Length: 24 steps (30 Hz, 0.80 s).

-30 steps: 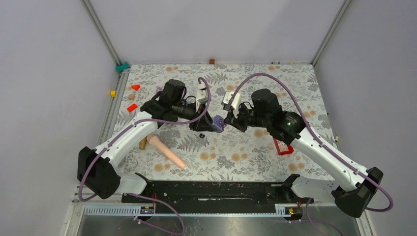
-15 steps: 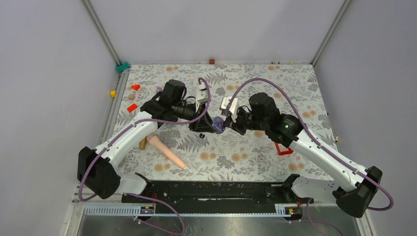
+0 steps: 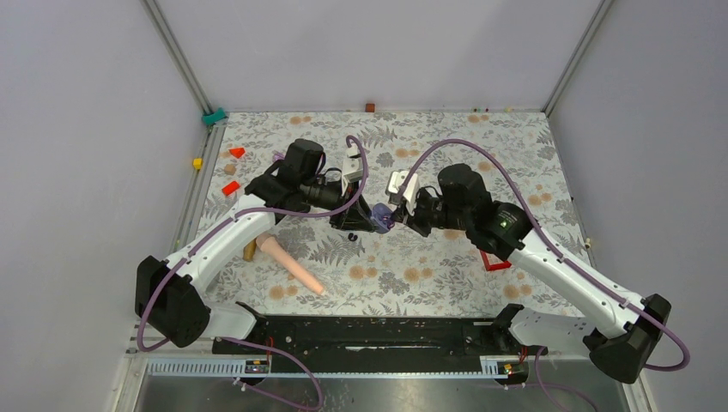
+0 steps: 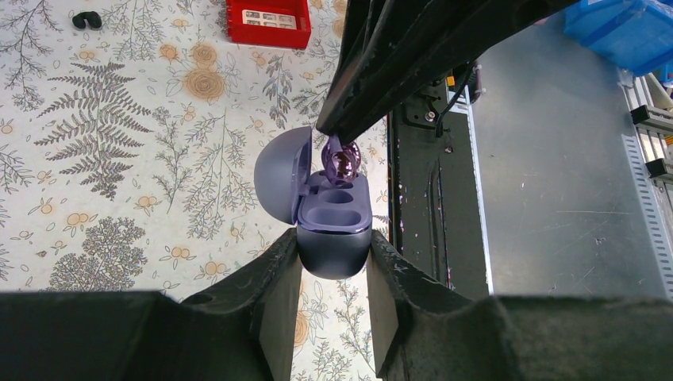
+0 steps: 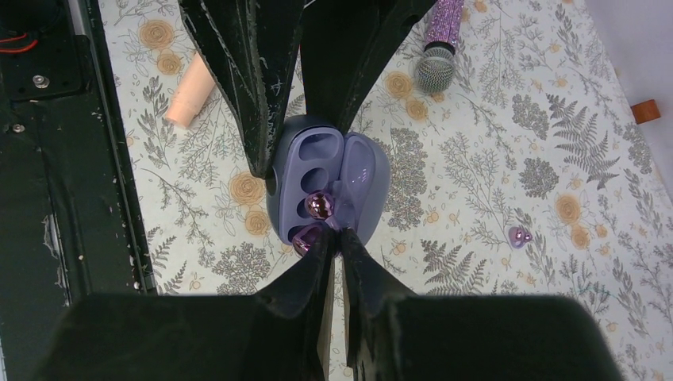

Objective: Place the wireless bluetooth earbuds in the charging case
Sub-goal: Place the earbud in the charging case.

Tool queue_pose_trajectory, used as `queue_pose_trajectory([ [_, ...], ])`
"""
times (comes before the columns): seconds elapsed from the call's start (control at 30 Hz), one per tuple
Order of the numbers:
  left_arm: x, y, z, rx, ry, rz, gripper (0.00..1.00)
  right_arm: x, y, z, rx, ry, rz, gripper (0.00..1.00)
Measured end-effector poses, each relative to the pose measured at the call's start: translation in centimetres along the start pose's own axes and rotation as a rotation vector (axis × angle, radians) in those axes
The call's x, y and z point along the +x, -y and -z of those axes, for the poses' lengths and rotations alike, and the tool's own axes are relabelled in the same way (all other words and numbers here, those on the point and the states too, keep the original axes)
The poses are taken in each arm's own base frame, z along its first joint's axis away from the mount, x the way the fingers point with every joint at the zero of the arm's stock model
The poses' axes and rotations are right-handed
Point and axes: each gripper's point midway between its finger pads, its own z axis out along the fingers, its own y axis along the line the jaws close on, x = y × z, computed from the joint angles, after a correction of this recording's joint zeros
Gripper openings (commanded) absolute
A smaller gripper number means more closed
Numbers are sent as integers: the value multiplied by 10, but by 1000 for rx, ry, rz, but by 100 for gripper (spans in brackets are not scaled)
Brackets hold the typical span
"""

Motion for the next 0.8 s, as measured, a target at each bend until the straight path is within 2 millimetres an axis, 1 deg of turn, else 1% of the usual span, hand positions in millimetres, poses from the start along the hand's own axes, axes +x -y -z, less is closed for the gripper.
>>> queue_pose_trajectory([
  [0.13,0,0,0,0,0,0,0,-2,0,3,3,8,16,12],
  [0.33,0,0,0,0,0,0,0,3,-2,1,-4,-3,20,12],
  [0.8,0,0,0,0,0,1,0,5,-5,-3,-33,-5,35,12],
])
